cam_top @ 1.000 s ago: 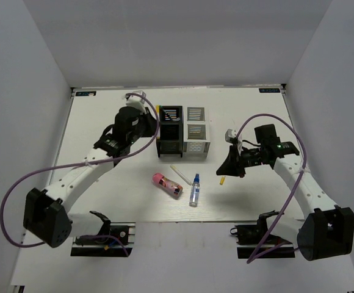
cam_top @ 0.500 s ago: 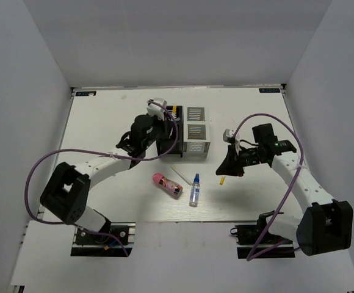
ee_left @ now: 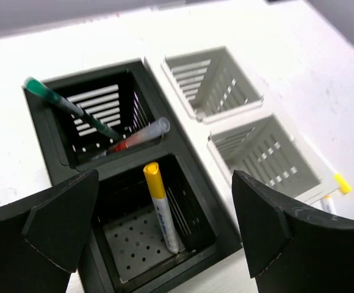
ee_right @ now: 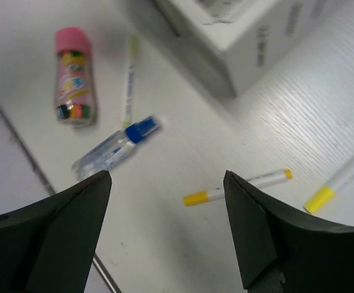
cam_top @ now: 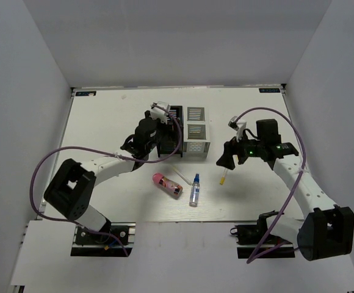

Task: Sort the stationery into containers
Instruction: Place the stationery into the container, then grab a piece of stationery with the right arm

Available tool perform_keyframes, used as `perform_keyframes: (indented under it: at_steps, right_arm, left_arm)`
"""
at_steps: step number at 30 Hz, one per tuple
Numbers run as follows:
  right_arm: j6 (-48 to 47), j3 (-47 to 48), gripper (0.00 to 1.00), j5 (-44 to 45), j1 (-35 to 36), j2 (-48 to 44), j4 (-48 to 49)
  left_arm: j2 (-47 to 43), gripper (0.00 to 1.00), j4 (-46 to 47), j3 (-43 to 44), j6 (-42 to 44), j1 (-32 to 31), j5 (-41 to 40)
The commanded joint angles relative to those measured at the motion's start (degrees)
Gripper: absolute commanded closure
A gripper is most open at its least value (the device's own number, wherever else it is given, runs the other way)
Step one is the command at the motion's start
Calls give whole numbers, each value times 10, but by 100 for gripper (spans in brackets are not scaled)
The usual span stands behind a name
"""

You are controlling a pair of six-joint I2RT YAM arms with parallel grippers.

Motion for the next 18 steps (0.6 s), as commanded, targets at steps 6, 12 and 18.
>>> perform_keyframes:
  at_steps: [6, 12, 18]
  right_arm:
    - [173, 41, 45, 212, -39, 98, 72]
    - [134, 96, 53, 256, -54, 214, 64]
    - [107, 129, 51, 331, -55, 270, 77]
  left_arm:
    - [-136, 0, -133, 43, -60, -13, -7]
    - [-264, 0, -245, -4, -238, -13, 31]
    - [-408, 0, -226, -203, -417, -13, 51]
